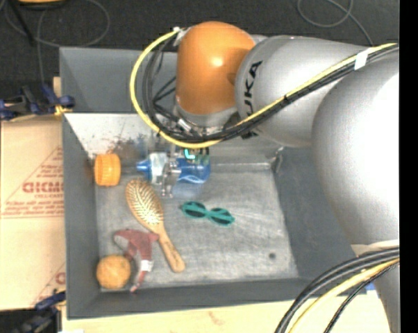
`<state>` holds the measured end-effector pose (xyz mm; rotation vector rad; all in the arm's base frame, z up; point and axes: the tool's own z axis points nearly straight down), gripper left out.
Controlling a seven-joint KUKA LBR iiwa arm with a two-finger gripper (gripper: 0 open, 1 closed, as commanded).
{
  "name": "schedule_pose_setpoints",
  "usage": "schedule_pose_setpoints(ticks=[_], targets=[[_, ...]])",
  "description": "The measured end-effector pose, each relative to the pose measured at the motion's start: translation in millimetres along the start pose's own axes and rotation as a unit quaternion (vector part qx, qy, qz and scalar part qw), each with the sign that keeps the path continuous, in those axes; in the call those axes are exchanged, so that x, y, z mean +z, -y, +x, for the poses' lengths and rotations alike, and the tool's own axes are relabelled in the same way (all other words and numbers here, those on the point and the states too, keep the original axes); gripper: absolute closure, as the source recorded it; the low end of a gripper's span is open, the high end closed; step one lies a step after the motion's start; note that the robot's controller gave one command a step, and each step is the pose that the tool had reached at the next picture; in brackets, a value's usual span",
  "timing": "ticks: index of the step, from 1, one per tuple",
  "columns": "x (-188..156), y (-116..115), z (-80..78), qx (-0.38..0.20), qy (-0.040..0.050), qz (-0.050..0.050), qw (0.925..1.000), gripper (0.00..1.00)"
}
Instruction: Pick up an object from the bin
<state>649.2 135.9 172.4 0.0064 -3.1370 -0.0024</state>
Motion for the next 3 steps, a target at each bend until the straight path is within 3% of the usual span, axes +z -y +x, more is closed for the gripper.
schedule_pose_setpoints(ticks=[1, 2, 3], targets=[[-5.0, 0.2, -2.0, 0.001, 0.0042, -0.001, 1.0, 0.0], [47.3, 1.0, -6.1, 0.001, 0.0173, -0.004, 0.9998, 0.0], [57.8, 2.8, 1.6, 0.001, 0.0006, 0.0, 1.0, 0.0]])
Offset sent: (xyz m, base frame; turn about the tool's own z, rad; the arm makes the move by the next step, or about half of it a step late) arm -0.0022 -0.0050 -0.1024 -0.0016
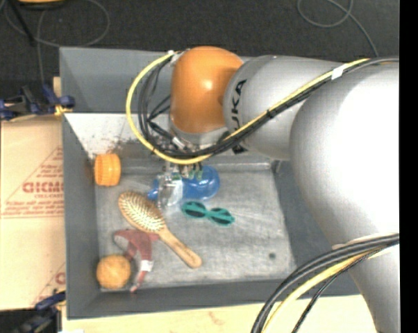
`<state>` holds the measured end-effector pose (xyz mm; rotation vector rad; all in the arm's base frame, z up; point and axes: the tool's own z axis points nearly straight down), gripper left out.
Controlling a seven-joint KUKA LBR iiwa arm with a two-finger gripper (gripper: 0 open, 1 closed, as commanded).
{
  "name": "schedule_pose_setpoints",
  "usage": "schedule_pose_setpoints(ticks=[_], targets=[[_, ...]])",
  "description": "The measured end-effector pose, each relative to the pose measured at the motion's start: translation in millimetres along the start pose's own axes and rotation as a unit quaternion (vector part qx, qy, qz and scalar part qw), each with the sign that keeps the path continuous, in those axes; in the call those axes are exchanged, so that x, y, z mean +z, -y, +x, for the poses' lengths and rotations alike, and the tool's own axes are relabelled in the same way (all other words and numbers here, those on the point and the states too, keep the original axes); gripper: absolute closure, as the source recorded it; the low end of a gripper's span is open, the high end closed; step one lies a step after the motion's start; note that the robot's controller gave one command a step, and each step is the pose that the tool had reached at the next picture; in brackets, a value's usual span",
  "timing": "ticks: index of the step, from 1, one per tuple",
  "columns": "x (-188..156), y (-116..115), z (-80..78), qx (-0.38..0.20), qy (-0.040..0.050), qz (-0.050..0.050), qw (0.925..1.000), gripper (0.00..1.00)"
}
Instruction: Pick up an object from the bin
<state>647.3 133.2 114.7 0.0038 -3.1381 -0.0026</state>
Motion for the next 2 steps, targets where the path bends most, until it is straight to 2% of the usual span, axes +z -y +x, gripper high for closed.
schedule_pose_setpoints(ticks=[1, 2], targets=[[30.8, -3.6, 2.3, 0.045, 0.0093, -0.006, 0.9989, 1.0], [30.8, -3.5, 2.3, 0.045, 0.0092, -0.006, 0.9989, 1.0]])
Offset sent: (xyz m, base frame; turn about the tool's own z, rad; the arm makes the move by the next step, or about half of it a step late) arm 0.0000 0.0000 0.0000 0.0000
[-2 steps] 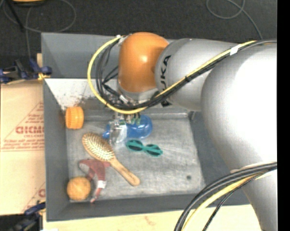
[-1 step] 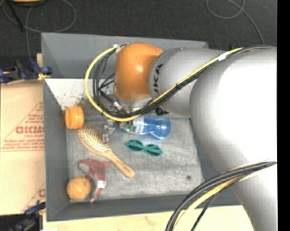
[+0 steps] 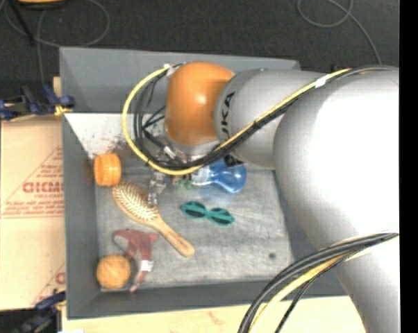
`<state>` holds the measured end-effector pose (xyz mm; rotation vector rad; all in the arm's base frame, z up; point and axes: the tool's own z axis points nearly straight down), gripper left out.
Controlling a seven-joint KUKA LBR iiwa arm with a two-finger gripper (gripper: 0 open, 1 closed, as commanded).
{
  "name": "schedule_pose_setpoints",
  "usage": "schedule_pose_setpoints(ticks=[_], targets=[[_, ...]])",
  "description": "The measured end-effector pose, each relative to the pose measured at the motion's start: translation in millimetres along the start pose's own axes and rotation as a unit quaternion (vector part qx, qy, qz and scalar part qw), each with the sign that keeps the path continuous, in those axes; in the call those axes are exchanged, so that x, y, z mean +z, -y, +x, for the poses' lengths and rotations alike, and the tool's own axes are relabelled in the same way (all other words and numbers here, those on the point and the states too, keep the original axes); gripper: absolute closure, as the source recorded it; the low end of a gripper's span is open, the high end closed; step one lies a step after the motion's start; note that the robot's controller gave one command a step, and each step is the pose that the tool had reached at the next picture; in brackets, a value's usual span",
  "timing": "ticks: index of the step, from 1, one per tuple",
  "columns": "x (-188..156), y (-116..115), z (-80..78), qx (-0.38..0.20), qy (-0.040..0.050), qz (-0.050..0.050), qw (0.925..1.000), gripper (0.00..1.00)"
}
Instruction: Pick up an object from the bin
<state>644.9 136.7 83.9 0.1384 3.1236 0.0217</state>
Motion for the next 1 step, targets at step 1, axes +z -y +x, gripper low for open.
schedule_pose_setpoints(ticks=[1], targets=[[-43.9, 16.0, 27.4, 0.033, -0.008, 0.007, 0.9994, 1.0]])
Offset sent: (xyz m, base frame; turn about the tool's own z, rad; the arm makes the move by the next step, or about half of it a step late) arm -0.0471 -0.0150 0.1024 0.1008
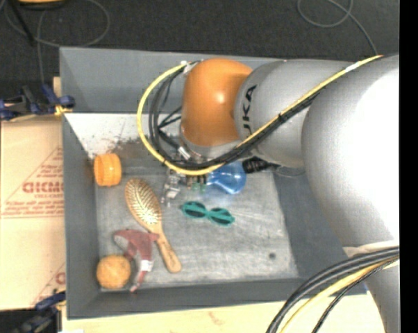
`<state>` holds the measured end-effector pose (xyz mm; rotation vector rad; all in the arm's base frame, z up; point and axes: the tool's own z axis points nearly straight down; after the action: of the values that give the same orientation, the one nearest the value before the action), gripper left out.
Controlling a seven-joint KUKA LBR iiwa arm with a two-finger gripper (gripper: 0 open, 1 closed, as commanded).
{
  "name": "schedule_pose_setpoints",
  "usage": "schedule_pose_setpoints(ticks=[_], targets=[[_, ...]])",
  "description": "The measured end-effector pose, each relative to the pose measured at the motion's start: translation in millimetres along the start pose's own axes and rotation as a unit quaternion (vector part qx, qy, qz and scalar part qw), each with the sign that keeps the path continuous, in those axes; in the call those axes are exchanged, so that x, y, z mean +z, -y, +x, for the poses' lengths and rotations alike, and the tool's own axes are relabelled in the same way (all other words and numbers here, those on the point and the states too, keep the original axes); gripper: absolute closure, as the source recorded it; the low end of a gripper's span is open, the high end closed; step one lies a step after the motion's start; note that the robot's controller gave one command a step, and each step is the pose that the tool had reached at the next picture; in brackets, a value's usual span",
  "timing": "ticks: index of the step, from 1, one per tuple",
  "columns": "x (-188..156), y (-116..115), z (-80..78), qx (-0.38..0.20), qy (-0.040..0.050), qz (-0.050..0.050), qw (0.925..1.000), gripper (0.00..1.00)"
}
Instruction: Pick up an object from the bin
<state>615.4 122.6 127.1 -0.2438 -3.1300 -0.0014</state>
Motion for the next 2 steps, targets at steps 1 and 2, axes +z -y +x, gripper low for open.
schedule_pose_setpoints(ticks=[1, 2], targets=[[-57.5, 4.2, 14.9, 0.015, 0.0023, -0.001, 0.9999, 1.0], [25.7, -55.2, -15.9, -0.022, 0.0054, -0.001, 0.9997, 0.0]])
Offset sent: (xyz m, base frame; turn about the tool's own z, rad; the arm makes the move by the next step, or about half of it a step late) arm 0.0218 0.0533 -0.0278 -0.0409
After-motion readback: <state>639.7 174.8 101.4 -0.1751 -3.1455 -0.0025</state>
